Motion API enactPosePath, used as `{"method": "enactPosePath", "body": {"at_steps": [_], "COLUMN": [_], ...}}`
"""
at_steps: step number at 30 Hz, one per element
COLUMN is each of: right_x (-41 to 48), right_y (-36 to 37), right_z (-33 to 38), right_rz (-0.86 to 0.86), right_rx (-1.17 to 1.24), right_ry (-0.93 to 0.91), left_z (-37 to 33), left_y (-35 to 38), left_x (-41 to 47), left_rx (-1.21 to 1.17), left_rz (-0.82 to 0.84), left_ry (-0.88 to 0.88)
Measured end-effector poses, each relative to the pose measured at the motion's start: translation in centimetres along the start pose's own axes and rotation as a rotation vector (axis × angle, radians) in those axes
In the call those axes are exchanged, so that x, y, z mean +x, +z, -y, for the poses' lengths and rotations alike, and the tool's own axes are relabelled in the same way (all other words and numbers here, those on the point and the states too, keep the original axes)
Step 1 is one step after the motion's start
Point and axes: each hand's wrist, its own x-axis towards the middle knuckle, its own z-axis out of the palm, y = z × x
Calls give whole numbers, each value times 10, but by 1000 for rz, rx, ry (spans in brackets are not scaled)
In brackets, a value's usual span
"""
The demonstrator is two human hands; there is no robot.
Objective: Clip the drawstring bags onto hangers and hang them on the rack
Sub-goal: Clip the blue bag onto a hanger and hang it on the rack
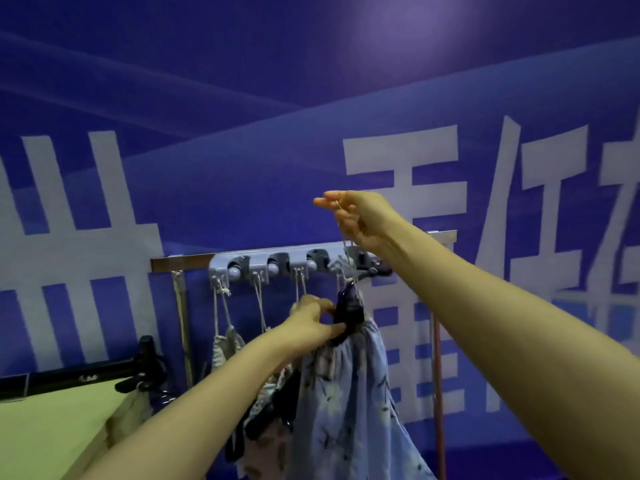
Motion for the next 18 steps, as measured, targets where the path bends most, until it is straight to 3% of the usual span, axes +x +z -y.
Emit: {"method": "enactPosePath", "body": {"at_steps": [4,13,18], "right_x": [9,48,74], "right_y": [-23,-63,-85], "right_z": [-4,-17,-27], "right_rz": [-41,-137,-170], "right_rx": [-216,-404,-592], "right_ry": [34,89,104], "left_z": [5,16,24], "left_y": [18,65,79], "left_x": [19,72,98], "left_rx": [-63,-395,-418], "left_rz": [37,73,52], "left_ry": [52,-72,-79]}}
